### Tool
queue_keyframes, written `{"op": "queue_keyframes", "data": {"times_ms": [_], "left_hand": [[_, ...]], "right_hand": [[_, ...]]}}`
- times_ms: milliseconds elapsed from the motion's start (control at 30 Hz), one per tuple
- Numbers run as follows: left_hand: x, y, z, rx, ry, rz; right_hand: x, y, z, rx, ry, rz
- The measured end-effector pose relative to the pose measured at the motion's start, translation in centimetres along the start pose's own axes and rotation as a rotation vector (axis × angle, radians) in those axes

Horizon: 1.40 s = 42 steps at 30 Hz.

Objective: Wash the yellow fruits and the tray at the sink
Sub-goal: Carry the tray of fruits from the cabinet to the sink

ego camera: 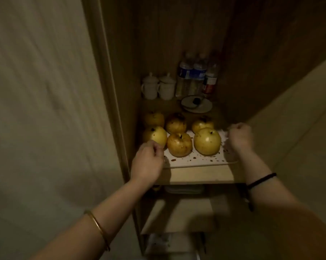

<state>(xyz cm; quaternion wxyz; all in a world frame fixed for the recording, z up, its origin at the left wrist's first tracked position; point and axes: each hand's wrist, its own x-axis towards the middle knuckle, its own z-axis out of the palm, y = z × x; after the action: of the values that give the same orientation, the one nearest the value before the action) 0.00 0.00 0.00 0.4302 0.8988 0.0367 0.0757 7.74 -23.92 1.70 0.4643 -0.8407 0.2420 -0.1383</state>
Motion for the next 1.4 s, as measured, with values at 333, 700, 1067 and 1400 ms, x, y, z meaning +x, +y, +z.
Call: {"op": "queue_keyframes", "data": {"times_ms": [333, 700, 1067, 1400], "left_hand": [[2.3, 1.2, 1.8, -0.356, 0.137, -0.401], [6.1, 1.5, 1.0, -0.841, -0.018, -0.717], [5.0, 0.9, 1.2, -0.772, -0.025, -0.677], [2.4, -0.8, 1.2, -0.677, -0.035, -0.721]], "right_hand": [[5.0, 2.8, 2.0, 0.118, -0.104, 0.317], [12.6, 8.0, 4.5, 0.079, -0.161, 0.324], [4.2, 3.2, -0.1, -0.392, -0.212, 0.194], [0.1, 5.3, -1.8, -0.577, -0.191, 0.177]]}}
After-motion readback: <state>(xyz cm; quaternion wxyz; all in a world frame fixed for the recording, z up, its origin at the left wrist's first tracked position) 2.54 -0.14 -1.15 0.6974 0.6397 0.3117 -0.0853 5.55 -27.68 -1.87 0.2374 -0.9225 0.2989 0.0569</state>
